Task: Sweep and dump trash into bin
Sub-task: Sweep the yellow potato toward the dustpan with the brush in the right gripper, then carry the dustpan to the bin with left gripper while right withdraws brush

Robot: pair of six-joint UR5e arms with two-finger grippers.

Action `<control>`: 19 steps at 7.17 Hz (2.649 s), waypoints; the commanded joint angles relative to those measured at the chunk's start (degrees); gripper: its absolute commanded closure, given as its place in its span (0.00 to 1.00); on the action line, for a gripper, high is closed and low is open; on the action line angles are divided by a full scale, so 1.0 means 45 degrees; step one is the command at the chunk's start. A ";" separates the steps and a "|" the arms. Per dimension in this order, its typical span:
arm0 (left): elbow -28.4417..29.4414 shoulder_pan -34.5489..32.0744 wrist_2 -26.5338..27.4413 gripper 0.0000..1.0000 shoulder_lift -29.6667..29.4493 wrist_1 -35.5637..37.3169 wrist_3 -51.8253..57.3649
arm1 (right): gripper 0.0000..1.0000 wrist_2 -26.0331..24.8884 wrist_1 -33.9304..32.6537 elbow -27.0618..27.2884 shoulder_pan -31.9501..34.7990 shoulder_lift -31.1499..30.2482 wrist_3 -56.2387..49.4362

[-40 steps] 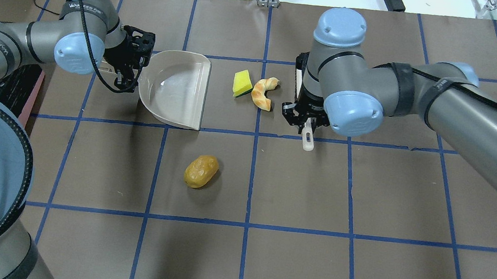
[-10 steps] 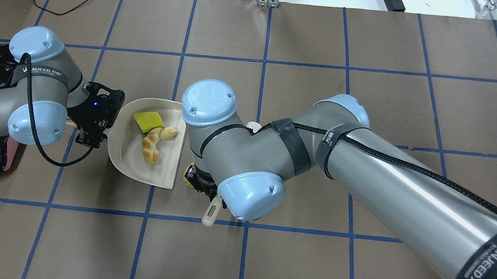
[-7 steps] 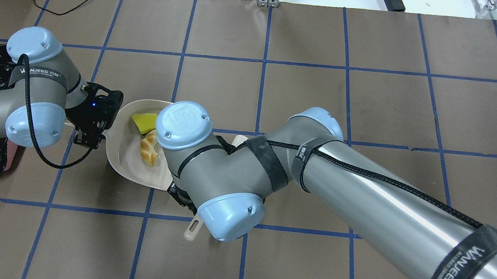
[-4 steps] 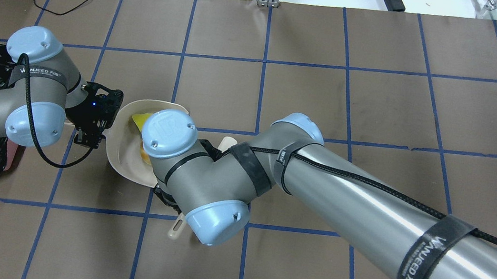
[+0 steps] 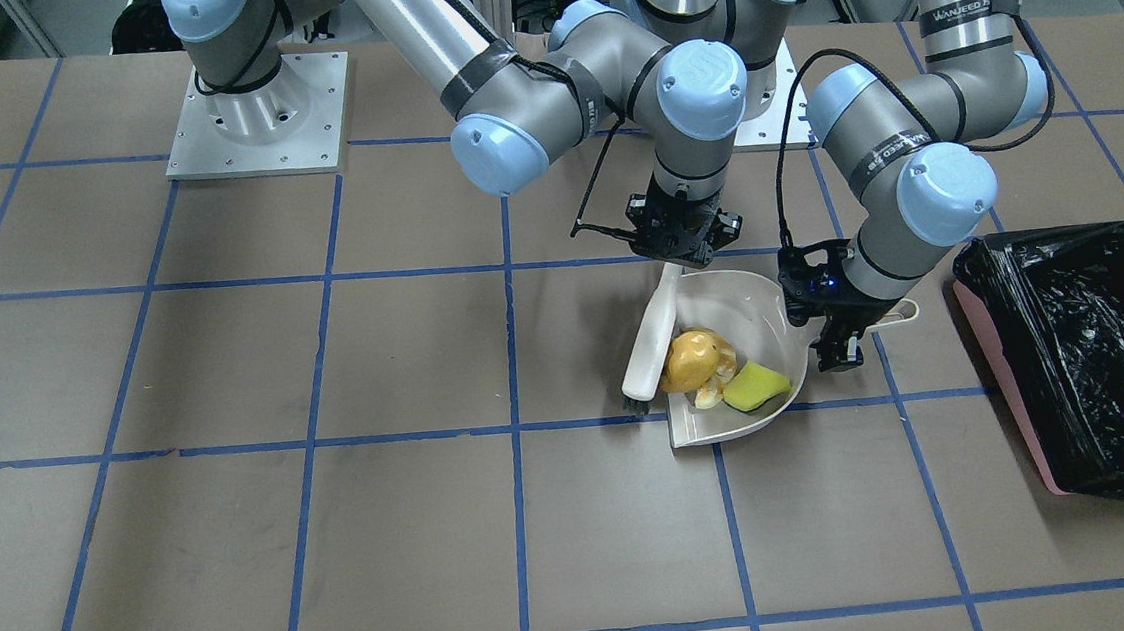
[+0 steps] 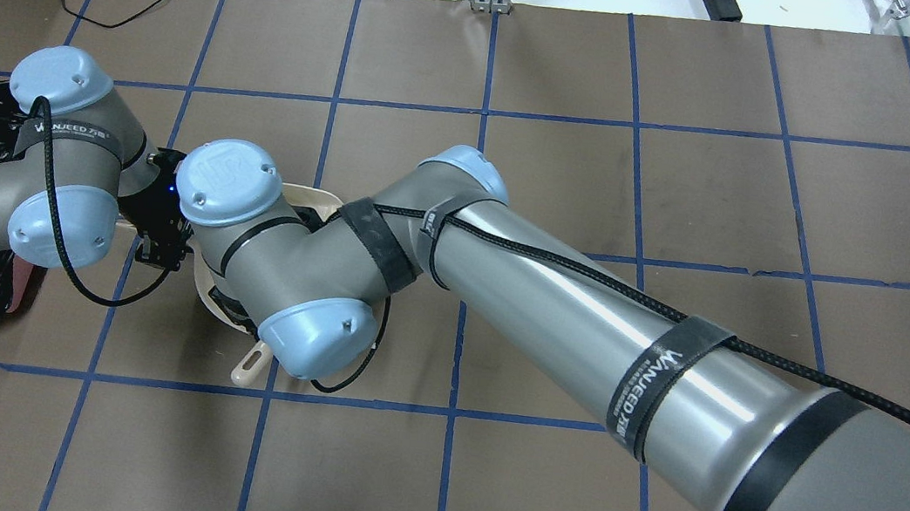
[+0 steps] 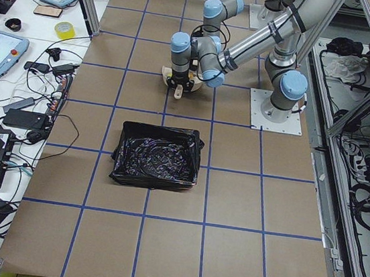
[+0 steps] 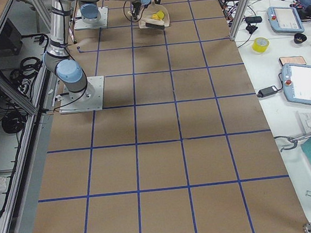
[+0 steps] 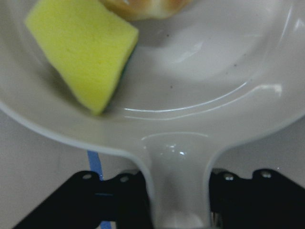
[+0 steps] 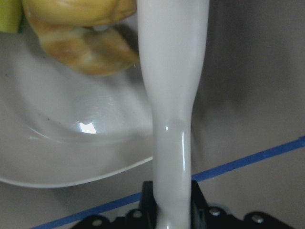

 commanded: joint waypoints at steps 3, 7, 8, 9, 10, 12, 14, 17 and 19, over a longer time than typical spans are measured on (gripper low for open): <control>0.0404 0.0228 -0.0071 1.00 -0.0020 0.0005 0.0056 | 1.00 0.0004 0.0194 -0.0578 0.0269 0.0277 0.0424; 0.0405 0.1010 -0.1497 1.00 -0.0117 -0.0151 0.0154 | 1.00 -0.1005 0.1677 -0.0521 0.0426 -0.0347 -0.0312; 0.0425 0.1029 -0.1806 1.00 -0.0118 -0.0151 0.0154 | 1.00 -0.1515 0.2413 -0.0461 0.0387 -0.0484 -0.0859; 0.0483 0.1107 -0.2332 1.00 -0.0137 -0.0132 0.0115 | 1.00 -0.2138 0.3039 -0.0422 0.0116 -0.0775 -0.1928; 0.0483 0.1223 -0.2569 1.00 -0.0118 -0.0132 0.0095 | 1.00 -0.2183 0.3258 -0.0402 -0.0176 -0.0991 -0.2441; 0.0483 0.2079 -0.3795 1.00 -0.0079 -0.0384 0.0076 | 1.00 -0.3424 0.4172 -0.0170 -0.0898 -0.1420 -0.4074; 0.1083 0.3327 -0.4619 1.00 -0.0001 -0.1530 0.0076 | 1.00 -0.3687 0.4295 0.0686 -0.2125 -0.2568 -0.6378; 0.4962 0.5299 -0.4583 1.00 0.0195 -0.6288 -0.0041 | 1.00 -0.3939 0.4138 0.2096 -0.4701 -0.4151 -1.0187; 0.6319 0.7579 -0.4505 1.00 0.0156 -0.8211 -0.0042 | 1.00 -0.3981 0.4139 0.2253 -0.6460 -0.4625 -1.2126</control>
